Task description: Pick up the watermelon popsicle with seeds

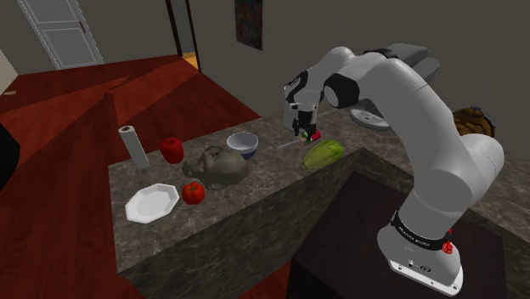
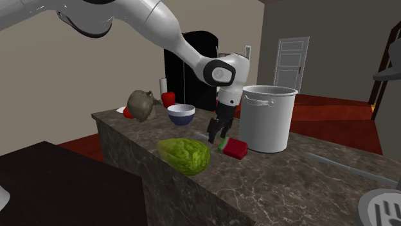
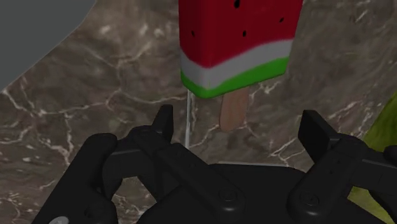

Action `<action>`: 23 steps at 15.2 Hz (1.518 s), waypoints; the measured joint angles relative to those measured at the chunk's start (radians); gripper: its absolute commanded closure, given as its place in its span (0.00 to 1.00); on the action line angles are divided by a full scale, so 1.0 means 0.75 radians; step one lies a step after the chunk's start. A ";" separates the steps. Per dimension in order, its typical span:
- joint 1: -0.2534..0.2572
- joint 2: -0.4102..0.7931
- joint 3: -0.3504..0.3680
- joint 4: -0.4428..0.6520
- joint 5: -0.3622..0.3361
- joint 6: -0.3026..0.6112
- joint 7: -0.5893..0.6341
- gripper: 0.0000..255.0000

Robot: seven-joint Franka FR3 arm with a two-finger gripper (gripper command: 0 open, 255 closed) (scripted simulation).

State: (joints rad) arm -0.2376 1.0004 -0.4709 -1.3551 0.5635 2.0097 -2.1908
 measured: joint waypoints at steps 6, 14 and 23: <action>0.001 0.001 0.002 0.005 0.002 0.001 0.001 1.00; 0.008 -0.035 -0.011 -0.011 -0.009 -0.023 0.004 1.00; 0.031 -0.140 -0.046 -0.038 -0.045 -0.101 0.021 1.00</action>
State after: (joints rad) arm -0.2142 0.8954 -0.5053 -1.3839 0.5298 1.9339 -2.1749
